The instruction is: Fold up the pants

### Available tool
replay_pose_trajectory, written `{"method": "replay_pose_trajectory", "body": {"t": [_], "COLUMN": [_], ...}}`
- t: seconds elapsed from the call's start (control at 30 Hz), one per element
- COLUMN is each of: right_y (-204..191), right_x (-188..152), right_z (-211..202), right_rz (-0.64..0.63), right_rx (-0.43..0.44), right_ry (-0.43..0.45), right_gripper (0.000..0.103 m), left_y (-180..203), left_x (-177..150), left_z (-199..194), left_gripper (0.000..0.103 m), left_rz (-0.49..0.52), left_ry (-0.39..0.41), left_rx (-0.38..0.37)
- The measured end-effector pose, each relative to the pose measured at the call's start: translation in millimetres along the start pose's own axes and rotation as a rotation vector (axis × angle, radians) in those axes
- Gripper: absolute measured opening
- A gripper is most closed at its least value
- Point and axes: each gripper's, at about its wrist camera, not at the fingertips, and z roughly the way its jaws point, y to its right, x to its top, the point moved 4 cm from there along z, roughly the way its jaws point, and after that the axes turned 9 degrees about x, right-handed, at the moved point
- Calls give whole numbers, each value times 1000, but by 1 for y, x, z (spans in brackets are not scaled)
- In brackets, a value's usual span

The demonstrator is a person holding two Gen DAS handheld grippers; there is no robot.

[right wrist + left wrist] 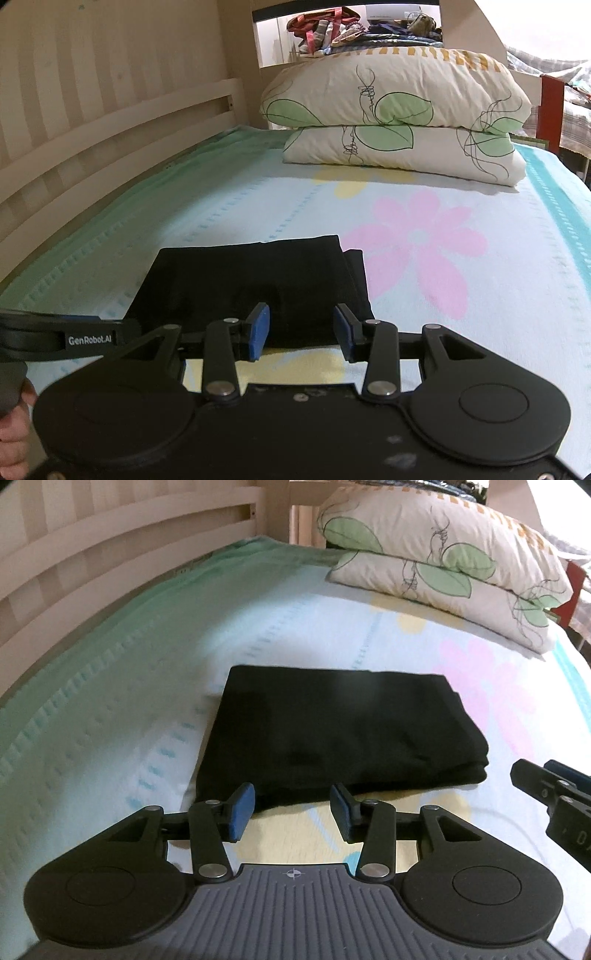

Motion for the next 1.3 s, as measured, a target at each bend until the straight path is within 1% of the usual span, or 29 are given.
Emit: {"method": "replay_pose_trajectory", "body": {"t": [0.2,0.33,0.47,0.77,1.07,1.23,1.3], "right_y": [-1,-1,-1,-3,-3,-4,-5], "right_x": [-4,-4,-2,-2,-1,-1,-1], "right_z": [7,8,8,7,11,11,9], "right_rz": [-11,-21,-21,-24,-24,-33,-38], "right_rx": [-11,-16,-17,-20,-25,-29,-28], "right_ry": [-29,-29,-25,-28,-43,-37,-32], "right_gripper": [42,42,42,42,42,42,42], "left_y": [2,5,6,9,11,8,7], "left_x": [-2,-3,-4,-6,-6,-6,-8], "left_z": [3,4,2,0,1,3,1], "left_gripper": [44,44,44,44,44,44,44], "left_rz": [7,15,28,38,43,38,34], "left_ry": [-15,-22,-13,-15,-29,-37,-46], "left_rx": [-1,-11,2,1,-6,-4,-17]}}
